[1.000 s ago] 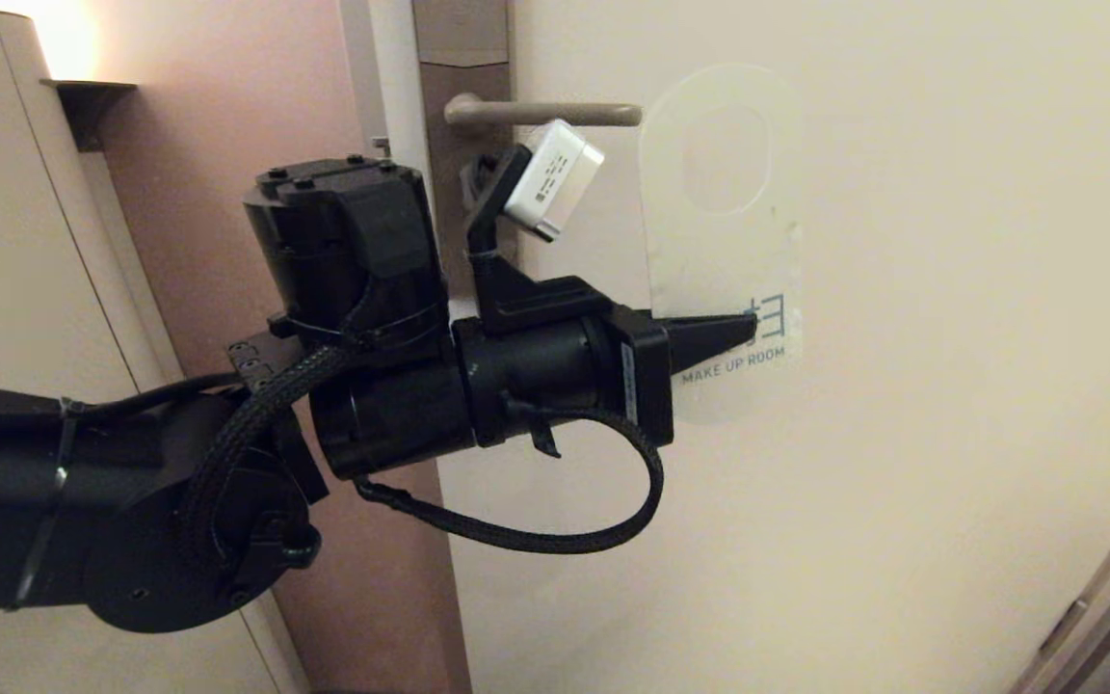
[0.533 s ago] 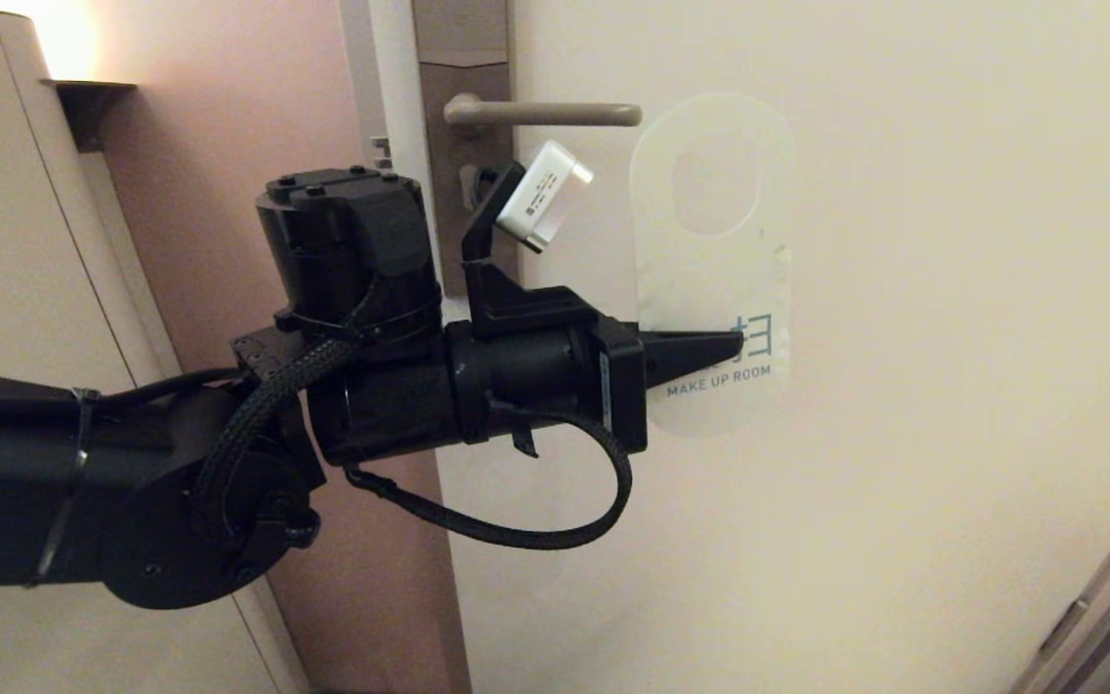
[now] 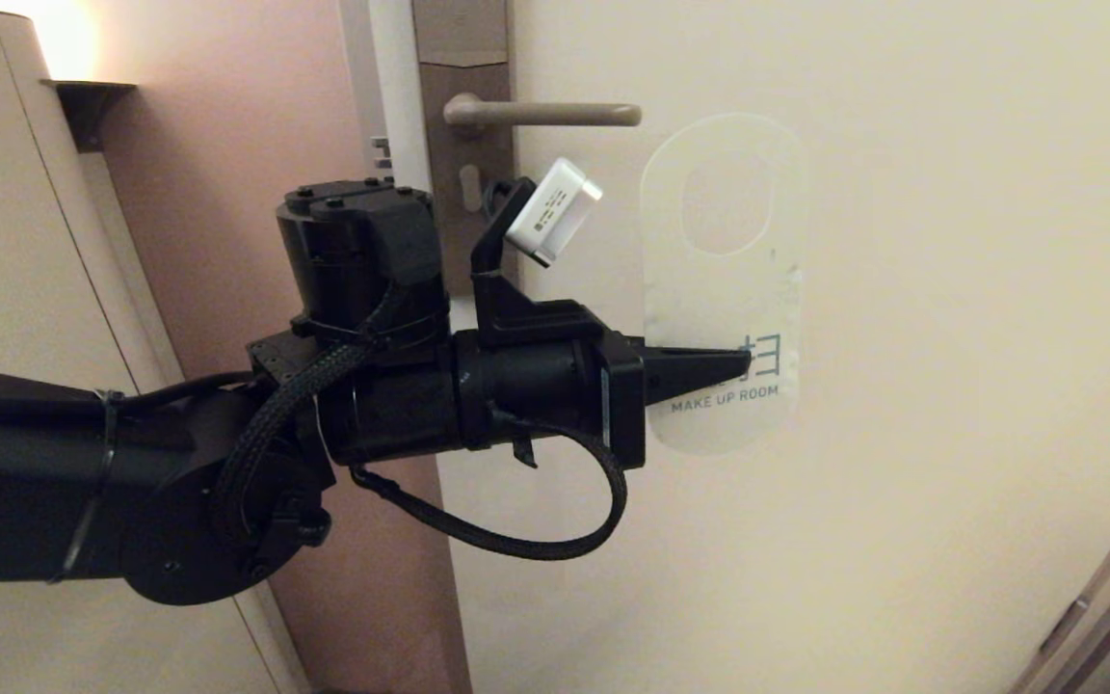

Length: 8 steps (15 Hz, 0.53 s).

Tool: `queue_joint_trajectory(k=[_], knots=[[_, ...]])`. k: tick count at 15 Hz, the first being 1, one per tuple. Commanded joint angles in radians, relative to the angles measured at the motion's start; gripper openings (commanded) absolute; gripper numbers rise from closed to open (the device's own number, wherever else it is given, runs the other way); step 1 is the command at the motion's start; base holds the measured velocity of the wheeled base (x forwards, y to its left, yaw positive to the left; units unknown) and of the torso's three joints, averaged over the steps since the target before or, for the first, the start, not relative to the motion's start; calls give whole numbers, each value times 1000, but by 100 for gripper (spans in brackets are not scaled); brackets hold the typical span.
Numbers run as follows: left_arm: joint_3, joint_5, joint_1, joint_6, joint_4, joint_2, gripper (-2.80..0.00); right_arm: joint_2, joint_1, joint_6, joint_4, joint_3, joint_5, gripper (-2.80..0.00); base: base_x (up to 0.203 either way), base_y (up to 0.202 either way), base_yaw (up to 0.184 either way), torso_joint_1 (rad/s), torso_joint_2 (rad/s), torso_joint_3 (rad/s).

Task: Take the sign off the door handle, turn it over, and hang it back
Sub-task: Hand it to the other hand

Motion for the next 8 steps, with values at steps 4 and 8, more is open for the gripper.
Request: queue_joint_trajectory(k=[4, 8], knots=[[-1, -6, 1, -1, -6, 1, -280, 100, 0, 2, 76, -138, -1, -280, 0, 0, 0, 0, 0, 0], [-3, -7, -1, 0, -9, -5, -280, 334, 0, 15, 68, -280, 3, -280, 0, 0, 0, 0, 0, 0]])
